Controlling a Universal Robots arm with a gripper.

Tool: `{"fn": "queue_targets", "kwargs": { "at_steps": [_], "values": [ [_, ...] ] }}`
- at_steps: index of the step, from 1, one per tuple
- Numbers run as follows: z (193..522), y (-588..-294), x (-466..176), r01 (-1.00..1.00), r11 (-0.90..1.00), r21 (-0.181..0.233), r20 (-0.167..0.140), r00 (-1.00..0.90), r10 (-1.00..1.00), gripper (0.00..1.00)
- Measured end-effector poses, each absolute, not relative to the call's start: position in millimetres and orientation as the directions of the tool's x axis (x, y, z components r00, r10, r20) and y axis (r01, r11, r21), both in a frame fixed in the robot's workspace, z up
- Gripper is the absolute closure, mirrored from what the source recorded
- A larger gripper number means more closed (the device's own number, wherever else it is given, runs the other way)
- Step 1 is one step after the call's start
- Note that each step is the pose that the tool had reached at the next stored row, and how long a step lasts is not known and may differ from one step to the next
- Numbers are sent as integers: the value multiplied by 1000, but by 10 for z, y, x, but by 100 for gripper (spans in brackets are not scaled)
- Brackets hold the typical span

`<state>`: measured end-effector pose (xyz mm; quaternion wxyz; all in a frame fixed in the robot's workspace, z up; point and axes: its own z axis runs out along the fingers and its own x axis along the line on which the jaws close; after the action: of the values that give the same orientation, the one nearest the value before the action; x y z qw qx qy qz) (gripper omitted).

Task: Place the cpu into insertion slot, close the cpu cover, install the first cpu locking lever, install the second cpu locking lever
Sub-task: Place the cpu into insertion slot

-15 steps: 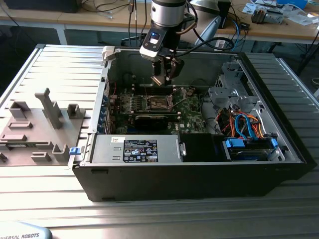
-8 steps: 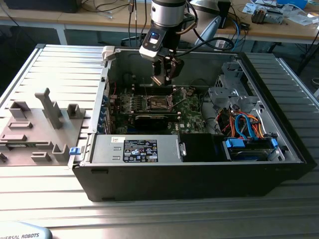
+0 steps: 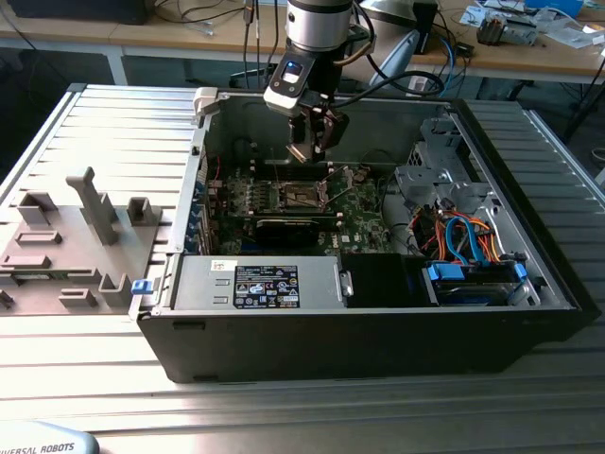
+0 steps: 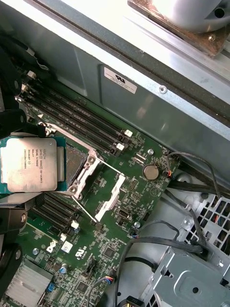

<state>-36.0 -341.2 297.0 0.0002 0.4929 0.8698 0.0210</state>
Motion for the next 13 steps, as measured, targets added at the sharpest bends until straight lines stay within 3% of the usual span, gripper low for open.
{"fn": "queue_targets", "kwargs": {
  "at_steps": [13],
  "values": [
    [2970,-3416,-360,866,499,37,20,-500,866,46]
  ]
}}
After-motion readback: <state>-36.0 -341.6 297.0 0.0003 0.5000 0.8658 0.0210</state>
